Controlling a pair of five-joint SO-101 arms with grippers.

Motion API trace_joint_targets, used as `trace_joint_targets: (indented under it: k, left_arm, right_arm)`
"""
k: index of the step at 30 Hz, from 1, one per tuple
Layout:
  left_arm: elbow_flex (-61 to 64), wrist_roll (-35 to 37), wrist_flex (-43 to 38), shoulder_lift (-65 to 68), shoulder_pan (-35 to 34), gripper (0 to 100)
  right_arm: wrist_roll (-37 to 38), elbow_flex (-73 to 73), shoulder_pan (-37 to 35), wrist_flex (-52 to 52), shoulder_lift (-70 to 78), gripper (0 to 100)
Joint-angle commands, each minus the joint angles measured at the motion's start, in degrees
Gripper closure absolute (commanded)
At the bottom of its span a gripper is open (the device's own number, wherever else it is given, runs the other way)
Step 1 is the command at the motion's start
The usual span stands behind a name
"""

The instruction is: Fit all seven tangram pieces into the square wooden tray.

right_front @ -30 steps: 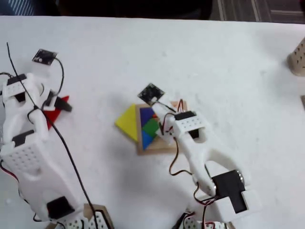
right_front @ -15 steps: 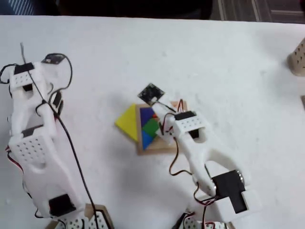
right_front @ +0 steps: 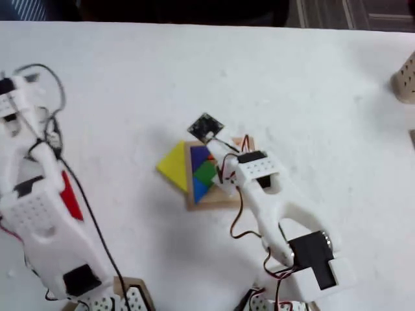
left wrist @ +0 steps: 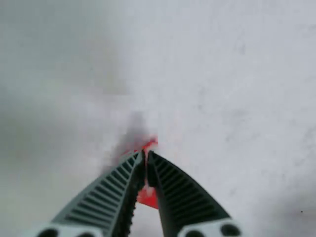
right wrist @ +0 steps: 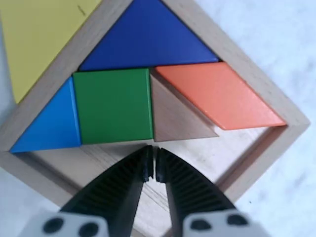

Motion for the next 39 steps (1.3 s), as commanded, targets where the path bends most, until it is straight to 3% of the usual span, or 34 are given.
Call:
trace_joint_targets:
  k: [1, 5, 12, 17, 23, 34, 39]
  left_arm:
    - [7.5, 0.7, 0.4, -13.3, -2.8, 98]
    - [25.9, -3.0, -6.9, -25.0, -2.9, 98]
    - [63.6, -6.9, -31.7, -48.7, -6.7, 97]
    - [76.2, -6.9, -37.8, -59.1, -12.2, 81]
    - [77.6, -7.2, -38.1, -56.0, -13.1, 58]
    - [63.3, -12.9, -42.1, -32.9, -12.8, 67]
    - [59.3, -12.5, -41.1, -31.2, -12.6, 69]
  right_arm:
    - [0.8, -1.4, -1.3, 0.6, 0.0, 98.1]
    - [0.8, -1.4, -1.3, 0.6, 0.0, 98.1]
    - [0.8, -1.4, -1.3, 0.7, 0.0, 98.1]
    - [0.8, -1.4, -1.3, 0.7, 0.0, 98.1]
    - [0.8, -1.4, -1.3, 0.8, 0.0, 98.1]
    - [0.6, -1.4, -1.3, 0.9, 0.0, 98.1]
    - [0.8, -1.4, -1.3, 0.8, 0.0, 98.1]
